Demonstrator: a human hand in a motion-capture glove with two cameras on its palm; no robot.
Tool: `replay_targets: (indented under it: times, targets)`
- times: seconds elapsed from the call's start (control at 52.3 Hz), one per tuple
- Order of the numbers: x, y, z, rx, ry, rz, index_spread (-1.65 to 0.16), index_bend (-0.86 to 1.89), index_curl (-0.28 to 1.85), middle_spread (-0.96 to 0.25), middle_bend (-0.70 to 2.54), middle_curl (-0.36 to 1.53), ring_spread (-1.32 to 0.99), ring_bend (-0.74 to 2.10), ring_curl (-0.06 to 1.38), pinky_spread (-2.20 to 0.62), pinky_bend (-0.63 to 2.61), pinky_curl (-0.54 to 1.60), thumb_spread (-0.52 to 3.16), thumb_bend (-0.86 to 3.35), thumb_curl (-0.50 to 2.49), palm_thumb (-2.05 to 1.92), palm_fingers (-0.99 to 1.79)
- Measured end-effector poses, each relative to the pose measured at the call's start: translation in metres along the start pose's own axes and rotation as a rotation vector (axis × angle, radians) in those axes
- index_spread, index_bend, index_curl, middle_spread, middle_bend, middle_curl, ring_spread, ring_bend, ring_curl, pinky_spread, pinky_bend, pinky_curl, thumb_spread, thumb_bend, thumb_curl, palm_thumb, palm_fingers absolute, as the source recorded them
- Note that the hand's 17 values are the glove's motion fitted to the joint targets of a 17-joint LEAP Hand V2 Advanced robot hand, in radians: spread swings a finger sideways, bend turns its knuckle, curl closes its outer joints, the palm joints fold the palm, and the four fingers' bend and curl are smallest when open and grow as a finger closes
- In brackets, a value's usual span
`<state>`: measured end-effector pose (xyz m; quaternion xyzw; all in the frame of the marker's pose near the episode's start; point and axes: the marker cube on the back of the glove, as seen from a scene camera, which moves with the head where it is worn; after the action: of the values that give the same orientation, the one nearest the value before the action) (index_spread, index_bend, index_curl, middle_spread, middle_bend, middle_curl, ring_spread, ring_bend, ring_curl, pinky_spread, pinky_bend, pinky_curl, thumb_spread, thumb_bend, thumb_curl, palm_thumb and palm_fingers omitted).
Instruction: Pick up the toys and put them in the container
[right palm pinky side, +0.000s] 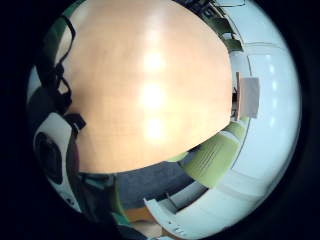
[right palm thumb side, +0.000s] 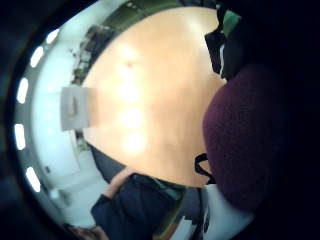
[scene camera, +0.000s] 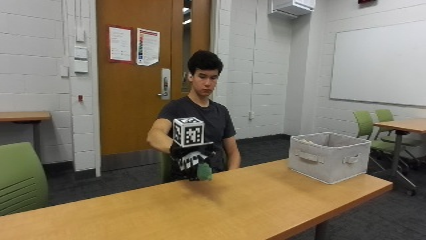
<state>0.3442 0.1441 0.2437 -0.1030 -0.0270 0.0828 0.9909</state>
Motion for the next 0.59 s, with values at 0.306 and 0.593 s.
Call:
replay_targets:
  times: [0.306,0.593]
  targets:
    - [-0.032,-0.034,-0.155,0.128,-0.058,0.072,-0.40,0.19,0.24,-0.43,0.47,0.60,-0.47,1.03,0.43,-0.45,0.96,0.34,0.75,0.20,0.68,0.70,0.96]
    - [-0.137,-0.060,-0.258,0.207,-0.064,0.061,-0.41,0.16,0.26,-0.47,0.39,0.64,-0.49,0.99,0.43,-0.45,0.95,0.35,0.65,0.17,0.78,0.70,0.96]
